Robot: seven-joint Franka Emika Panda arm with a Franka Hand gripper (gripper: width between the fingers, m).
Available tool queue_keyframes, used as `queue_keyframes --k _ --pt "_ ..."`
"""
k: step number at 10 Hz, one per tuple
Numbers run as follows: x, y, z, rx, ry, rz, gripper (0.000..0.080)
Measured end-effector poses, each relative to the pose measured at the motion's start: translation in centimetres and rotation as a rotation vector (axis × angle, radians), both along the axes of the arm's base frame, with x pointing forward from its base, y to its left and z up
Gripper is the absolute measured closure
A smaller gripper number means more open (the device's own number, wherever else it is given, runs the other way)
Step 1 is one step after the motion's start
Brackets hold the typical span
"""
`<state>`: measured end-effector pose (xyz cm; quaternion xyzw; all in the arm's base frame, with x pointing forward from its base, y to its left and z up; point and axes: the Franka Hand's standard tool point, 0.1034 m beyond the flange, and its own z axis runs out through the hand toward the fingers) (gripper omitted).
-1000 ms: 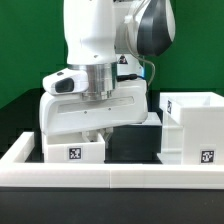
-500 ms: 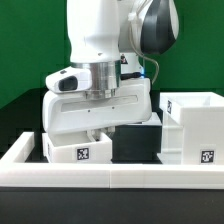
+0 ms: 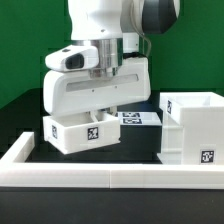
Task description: Assemble drawer
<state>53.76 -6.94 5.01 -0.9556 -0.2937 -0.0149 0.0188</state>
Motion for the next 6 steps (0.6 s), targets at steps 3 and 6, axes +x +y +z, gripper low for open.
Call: queue_keyframes --k 3,6 --pt "-0.41 0.0 0.28 0.004 0.012 0.017 0.0757" --pt "-0.44 -0.13 0.28 -0.024 0.011 0.288 0.0757"
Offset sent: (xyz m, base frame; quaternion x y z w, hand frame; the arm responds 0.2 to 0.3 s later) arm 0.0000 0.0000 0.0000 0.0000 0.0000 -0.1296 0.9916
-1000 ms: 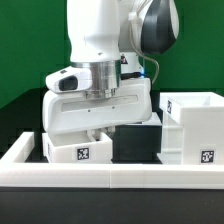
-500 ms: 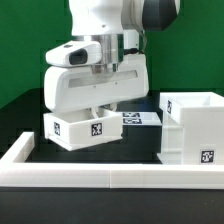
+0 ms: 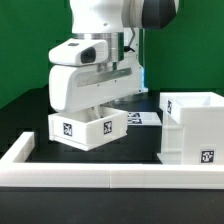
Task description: Assemble drawer
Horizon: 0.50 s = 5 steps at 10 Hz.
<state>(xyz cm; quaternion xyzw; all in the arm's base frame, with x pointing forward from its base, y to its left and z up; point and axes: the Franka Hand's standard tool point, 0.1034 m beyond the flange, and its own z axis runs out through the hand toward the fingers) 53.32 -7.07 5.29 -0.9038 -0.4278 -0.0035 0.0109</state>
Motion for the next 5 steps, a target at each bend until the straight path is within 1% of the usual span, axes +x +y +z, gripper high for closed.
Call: queue_keyframes --k 1,3,5 --pt "-0.02 0.08 -0.03 -0.01 0.002 0.073 0.0757" --pt "-0.24 0.34 -0.28 -0.039 0.012 0.345 0.0757" --pt "-0.48 0.14 -0.47 -0.046 0.021 0.491 0.0757"
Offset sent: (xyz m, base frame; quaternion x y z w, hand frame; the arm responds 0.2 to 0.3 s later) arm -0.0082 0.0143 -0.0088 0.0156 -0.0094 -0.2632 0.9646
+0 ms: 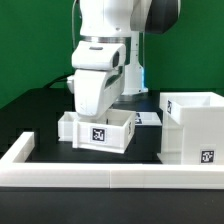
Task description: Assemble drawer
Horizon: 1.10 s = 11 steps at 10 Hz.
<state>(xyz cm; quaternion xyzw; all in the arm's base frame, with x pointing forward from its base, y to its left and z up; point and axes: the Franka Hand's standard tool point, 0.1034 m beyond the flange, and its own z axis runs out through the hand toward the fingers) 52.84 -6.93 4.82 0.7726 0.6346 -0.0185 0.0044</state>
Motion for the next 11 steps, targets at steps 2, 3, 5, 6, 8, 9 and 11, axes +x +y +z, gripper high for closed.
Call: queue_keyframes --k 2,3,5,6,8,9,11 --pt "0.0 -0.3 0.0 -0.002 0.004 0.084 0.0757" --pt "-0.1 -0.3 -0.1 -0.007 0.008 0.12 0.0757" --pt "0.1 0.7 -1.1 -0.012 0.025 0.148 0.0757" --pt "0.2 1.0 -1.3 -0.01 0.028 0.153 0.0757" --pt "-0.1 2.0 -2.4 -0.001 0.041 0.141 0.0757" --pt "-0.2 2.8 -3.0 0.004 0.045 0.13 0.0757" --pt "-0.1 3.0 -3.2 0.006 0.047 0.131 0.0757"
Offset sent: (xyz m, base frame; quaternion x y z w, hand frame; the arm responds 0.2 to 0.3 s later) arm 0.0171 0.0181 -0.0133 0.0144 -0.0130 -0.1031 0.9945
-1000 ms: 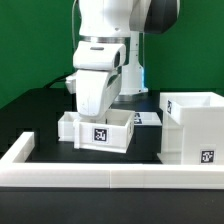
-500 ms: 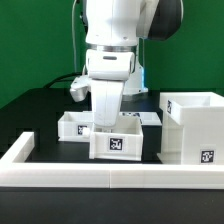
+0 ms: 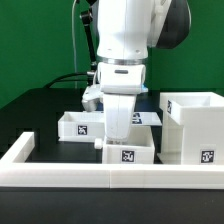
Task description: Assemble drawer
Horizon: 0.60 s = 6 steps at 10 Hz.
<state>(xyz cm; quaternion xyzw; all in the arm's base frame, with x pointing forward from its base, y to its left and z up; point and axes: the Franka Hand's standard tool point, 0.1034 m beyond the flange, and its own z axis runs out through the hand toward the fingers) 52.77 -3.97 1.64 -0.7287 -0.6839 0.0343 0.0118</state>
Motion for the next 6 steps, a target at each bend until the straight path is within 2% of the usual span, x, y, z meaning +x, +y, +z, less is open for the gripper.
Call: queue_keyframes --k 4,6 --pt "0.4 0.0 -0.3 0.0 -0.045 0.019 0.0757" --pt "1.0 1.2 0.0 0.001 -0.043 0.041 0.0757"
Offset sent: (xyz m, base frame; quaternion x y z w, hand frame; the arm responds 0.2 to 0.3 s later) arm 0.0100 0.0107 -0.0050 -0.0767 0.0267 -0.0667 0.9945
